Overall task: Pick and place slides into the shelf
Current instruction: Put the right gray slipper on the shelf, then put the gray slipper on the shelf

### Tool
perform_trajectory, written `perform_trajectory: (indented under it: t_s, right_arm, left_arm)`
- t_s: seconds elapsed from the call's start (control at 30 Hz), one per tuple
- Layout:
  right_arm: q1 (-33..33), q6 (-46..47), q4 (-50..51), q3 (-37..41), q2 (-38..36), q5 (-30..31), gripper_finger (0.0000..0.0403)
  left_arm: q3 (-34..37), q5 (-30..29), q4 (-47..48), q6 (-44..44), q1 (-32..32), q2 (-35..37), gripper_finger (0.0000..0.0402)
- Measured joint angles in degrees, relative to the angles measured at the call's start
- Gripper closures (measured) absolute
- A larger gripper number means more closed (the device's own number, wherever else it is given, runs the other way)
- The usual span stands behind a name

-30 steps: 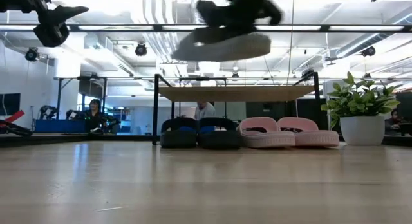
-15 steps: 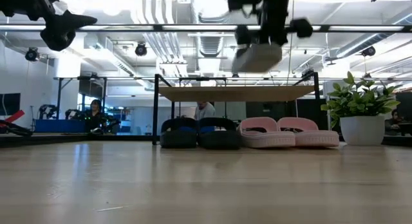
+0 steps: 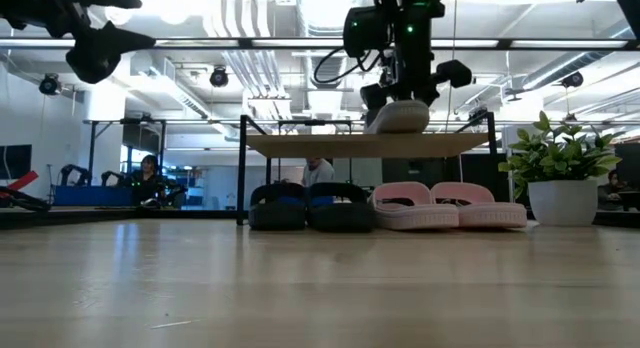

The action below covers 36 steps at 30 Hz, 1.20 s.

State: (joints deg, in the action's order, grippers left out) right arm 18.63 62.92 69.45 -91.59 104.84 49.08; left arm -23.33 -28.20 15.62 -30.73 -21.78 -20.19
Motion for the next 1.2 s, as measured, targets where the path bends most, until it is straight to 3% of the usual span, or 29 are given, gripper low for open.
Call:
perform_trajectory:
  t_s: [0.2, 0.77, 1.03, 1.2]
  right_arm:
    - [0.0, -1.2, 1.4, 0.0, -0.1, -1.1, 0.0375]
    - [-3.9, -6.1, 5.7, -0.2, -0.6, -4.6, 0.0227]
    - [-9.0, -7.0, 10.4, -3.3, -0.8, -4.7, 0.0207]
    - [-12.8, -6.3, 14.6, -8.8, -0.8, -4.6, 0.0207]
  left_arm:
    - [0.0, -1.0, -0.1, 3.1, 0.0, 1.5, 0.0178]
    - [0.0, -0.8, 0.6, 2.7, 0.0, 2.7, 0.0178]
    - [0.0, -0.4, 0.5, 2.5, 0.0, 2.7, 0.0178]
    - [0.0, 4.3, 1.2, -1.5, 0.0, 2.7, 0.0178]
